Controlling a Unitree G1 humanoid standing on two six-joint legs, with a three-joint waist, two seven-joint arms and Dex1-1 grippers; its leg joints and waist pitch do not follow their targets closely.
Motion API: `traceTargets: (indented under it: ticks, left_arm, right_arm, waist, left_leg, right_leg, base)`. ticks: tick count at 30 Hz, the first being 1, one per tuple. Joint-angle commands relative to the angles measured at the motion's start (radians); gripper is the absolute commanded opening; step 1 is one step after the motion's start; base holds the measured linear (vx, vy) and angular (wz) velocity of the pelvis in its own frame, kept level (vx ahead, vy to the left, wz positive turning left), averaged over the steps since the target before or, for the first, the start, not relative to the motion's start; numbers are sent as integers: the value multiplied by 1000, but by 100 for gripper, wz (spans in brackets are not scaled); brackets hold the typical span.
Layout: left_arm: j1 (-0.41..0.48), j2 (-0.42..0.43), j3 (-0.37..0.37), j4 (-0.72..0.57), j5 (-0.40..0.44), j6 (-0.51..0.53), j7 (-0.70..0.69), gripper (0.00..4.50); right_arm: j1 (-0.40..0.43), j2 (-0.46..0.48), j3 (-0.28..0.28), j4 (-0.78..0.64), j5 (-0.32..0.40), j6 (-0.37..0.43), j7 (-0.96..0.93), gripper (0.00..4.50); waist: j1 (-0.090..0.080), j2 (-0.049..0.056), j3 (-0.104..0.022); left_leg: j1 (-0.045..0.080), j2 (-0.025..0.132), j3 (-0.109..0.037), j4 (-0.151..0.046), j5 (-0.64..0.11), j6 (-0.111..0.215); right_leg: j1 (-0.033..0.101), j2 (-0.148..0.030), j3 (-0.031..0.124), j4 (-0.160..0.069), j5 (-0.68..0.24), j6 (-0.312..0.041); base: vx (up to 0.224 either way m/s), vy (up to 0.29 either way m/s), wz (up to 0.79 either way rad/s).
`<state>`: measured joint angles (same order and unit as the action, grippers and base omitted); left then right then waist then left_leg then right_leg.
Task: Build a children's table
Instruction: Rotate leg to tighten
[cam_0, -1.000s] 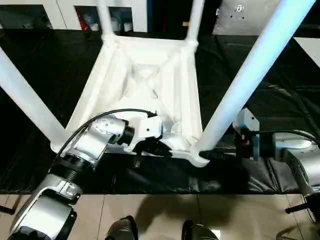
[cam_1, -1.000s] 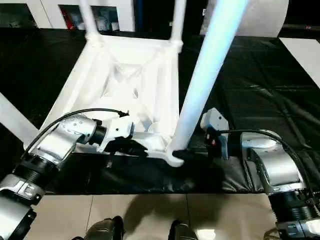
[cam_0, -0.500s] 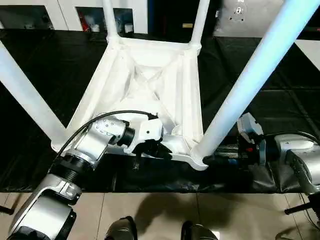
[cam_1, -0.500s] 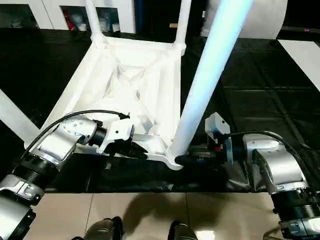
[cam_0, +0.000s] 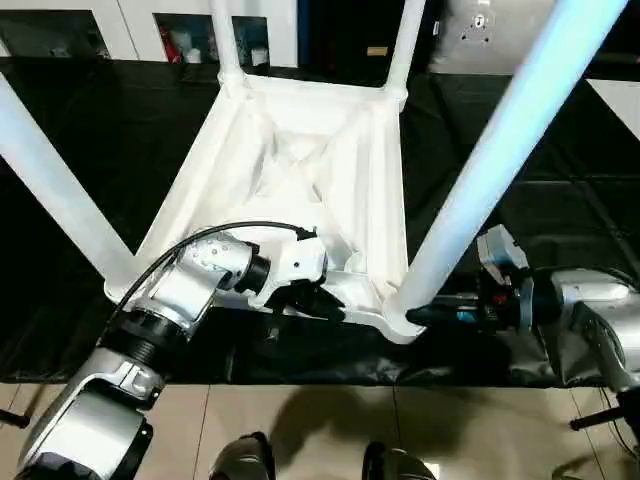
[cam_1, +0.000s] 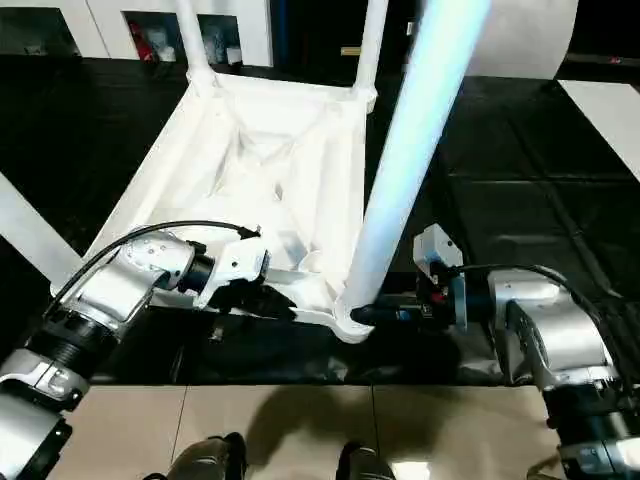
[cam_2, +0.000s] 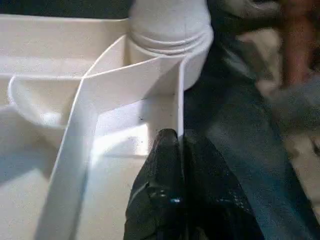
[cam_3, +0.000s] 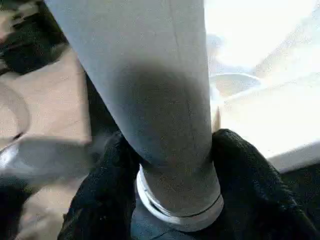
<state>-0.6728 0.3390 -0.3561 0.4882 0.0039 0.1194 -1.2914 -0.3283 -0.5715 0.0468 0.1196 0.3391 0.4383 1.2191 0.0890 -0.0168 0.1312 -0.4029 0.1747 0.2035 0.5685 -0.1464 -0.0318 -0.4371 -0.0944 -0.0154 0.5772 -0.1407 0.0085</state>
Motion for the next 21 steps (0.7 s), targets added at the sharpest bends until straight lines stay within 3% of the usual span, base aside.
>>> traceTargets:
  ticks: [1,3,4,7,9,10,11,13,14,15,16,18,21]
  left_arm:
    - [-15,-76,1,5,5,64,125,0]
    - [-21,-118,16,12,5,114,199,0]
    - [-31,-154,34,25,3,154,261,0]
    - [-54,-209,55,57,15,190,359,0]
    - [-69,-246,68,78,27,210,424,0]
    - [-76,-262,75,86,31,216,455,0]
    - [-89,-291,85,100,45,223,518,0]
    - [-94,-305,89,105,53,228,546,0]
    - [-95,-309,90,107,54,228,552,0]
    - [-102,-324,92,115,60,229,579,0]
    - [-111,-340,92,123,64,227,604,0]
    - [-115,-349,95,126,63,228,614,0]
    - [-113,-345,90,119,66,218,598,0]
  right_arm:
    - [-17,73,35,-31,-18,52,-128,198]
    - [-43,130,32,-6,-82,74,-271,197]
    - [-63,169,24,7,-105,108,-356,196]
    - [-97,239,4,32,-143,169,-506,193]
    - [-115,297,-11,41,-175,206,-627,193]
    - [-121,322,-20,44,-185,222,-676,193]
    - [-125,375,-36,43,-202,222,-764,193]
    - [-126,401,-44,40,-211,220,-806,193]
    - [-126,408,-46,41,-214,216,-818,226]
    - [-124,435,-49,42,-229,193,-863,226]
    - [-116,463,-39,41,-239,150,-893,260]
    - [-109,477,-31,35,-243,126,-899,262]
    - [-101,488,-39,11,-232,133,-898,304]
  waist:
    - [-7,-17,-68]
    - [-24,-21,-62]
    - [-36,-22,-61]
    - [-56,-21,-58]
    - [-59,-22,-58]
    - [-59,-14,-58]
    - [-62,-17,-61]
    - [-60,-13,-64]
    - [-60,-14,-65]
    - [-58,-10,-63]
    - [-59,-6,-62]
    - [-58,-7,-64]
    - [-54,-4,-63]
  left_leg:
    - [27,47,-20,-68,-283,58]
    - [20,40,-28,-75,-321,14]
    - [24,38,-31,-75,-352,-2]
    - [30,32,-36,-71,-392,1]
    - [28,30,-36,-71,-390,3]
    - [28,30,-40,-74,-392,-5]
    - [28,31,-42,-76,-398,-9]
    - [35,33,-40,-79,-401,-6]
    - [34,34,-39,-81,-396,-3]
    - [32,36,-38,-85,-393,1]
    - [33,37,-36,-87,-400,-1]
    - [34,36,-33,-87,-409,-3]
    - [31,36,-30,-88,-386,13]
  right_leg:
    - [40,-42,20,-70,-418,-202]
    - [41,-44,15,-77,-530,-157]
    - [36,-44,13,-85,-592,-131]
    - [24,-44,12,-104,-672,-93]
    - [25,-43,10,-108,-686,-80]
    - [24,-44,8,-109,-692,-75]
    - [27,-43,5,-109,-683,-69]
    - [23,-41,7,-111,-632,-77]
    - [25,-40,7,-109,-606,-82]
    - [26,-37,9,-107,-558,-93]
    - [24,-35,11,-106,-524,-100]
    - [24,-33,13,-103,-486,-109]
    - [29,-34,17,-98,-423,-123]
  base:
    - [0,0,0]
    - [0,0,0]
    - [0,0,0]
    - [0,0,0]
    - [0,0,0]
    - [0,0,0]
    - [0,0,0]
    - [0,0,0]
    - [0,0,0]
    - [0,0,0]
    - [0,0,0]
    - [0,0,0]
    - [0,0,0]
